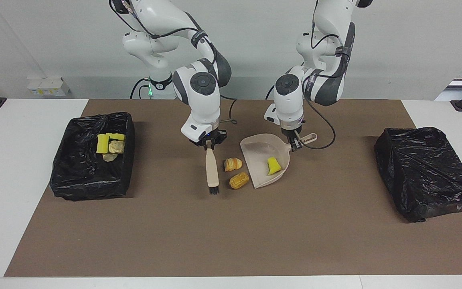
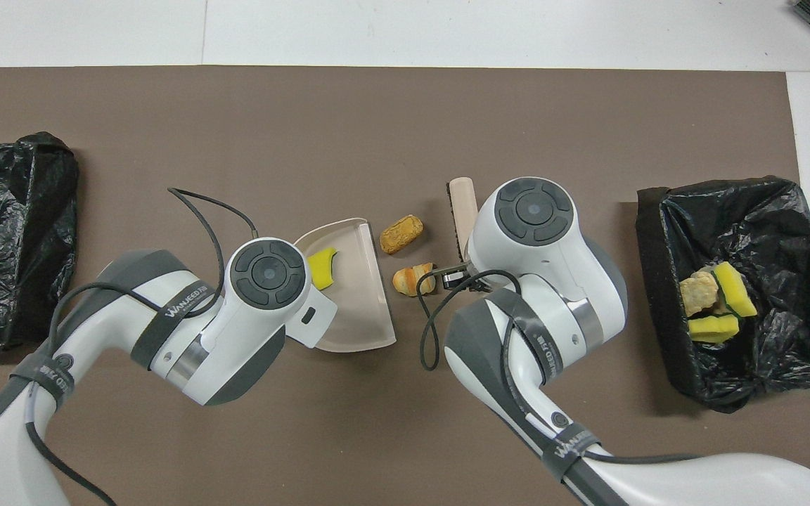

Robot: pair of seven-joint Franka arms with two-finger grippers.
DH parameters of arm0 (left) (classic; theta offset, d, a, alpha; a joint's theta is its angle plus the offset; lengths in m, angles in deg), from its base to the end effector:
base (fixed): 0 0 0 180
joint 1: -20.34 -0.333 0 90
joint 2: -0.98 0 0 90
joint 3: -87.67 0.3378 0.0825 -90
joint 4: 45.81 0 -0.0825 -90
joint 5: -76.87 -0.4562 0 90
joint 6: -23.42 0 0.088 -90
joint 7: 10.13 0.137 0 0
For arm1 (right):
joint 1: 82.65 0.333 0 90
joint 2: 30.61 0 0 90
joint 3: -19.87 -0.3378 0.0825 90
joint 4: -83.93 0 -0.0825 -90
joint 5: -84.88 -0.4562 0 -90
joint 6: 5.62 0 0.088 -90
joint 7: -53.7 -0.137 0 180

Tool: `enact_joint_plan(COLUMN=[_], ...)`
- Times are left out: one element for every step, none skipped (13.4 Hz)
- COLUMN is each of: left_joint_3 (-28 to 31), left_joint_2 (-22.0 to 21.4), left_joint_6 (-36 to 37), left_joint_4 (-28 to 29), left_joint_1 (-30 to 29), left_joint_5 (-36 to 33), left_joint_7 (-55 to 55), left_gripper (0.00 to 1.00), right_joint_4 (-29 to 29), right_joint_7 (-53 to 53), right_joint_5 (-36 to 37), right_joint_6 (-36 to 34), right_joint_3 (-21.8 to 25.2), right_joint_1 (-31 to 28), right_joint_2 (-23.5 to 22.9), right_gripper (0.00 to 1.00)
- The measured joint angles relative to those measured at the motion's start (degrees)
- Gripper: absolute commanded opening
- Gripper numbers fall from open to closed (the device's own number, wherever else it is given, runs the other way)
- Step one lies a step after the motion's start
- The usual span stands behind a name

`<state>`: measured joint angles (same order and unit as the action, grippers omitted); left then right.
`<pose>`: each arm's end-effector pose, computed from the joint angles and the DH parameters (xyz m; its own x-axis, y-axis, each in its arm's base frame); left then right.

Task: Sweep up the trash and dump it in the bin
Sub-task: 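Sweep the crumbs into the dustpan with the right gripper's brush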

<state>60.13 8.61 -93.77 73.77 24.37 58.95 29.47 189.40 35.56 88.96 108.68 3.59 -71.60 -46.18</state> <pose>0.5293 -0.2950 0.3072 0.1609 -0.9548 -0.2500 -0.9870 -0.1563 -0.0384 0.6055 0.2984 0.3321 0.9773 0.1842 -0.1045 0.1872 -0.9821 0.0196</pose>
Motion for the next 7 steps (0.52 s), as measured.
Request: enact_joint_plan(left_joint_3=[0.00,0.00,0.00,0.00,0.00,0.00,0.01], left_joint_2=[0.00,0.00,0.00,0.00,0.00,0.00,0.00], left_joint_6=[0.00,0.00,-0.01,-0.01,-0.01,-0.02,-0.02], left_joint_4=[0.00,0.01,0.01,0.01,0.01,0.01,0.01], left_joint_1=[0.00,0.00,0.00,0.00,0.00,0.00,-0.01], left_joint_5=[0.00,0.00,0.00,0.00,0.00,0.00,0.00], left_joint_7=[0.00,0.00,0.00,0.00,0.00,0.00,0.00], left_gripper=[0.00,0.00,0.00,0.00,0.00,0.00,0.00], right_joint_4=[-0.17,-0.40,-0.70,-1.22,-1.96,-2.48,-2.81], right_joint_7=[1.72,2.39,2.96,3.25,3.33,3.33,3.33], right_joint_5=[1.10,2.05,2.20,1.88,1.07,-0.39,-2.33], right_joint_6=[-0.09,-0.55,-1.19,-1.50,-1.72,-1.90,-1.97], right_joint_3=[-0.03,-0.28,-0.54,-0.92,-1.80,-2.95,-3.96], right_joint_1=[-0.06,0.28,1.02,1.77,2.25,2.55,2.91], right_joint_2=[-1.17,-2.54,-3.97,-5.08,-5.71,-6.03,-6.11], right_gripper=[0.00,0.00,0.00,0.00,0.00,0.00,0.00])
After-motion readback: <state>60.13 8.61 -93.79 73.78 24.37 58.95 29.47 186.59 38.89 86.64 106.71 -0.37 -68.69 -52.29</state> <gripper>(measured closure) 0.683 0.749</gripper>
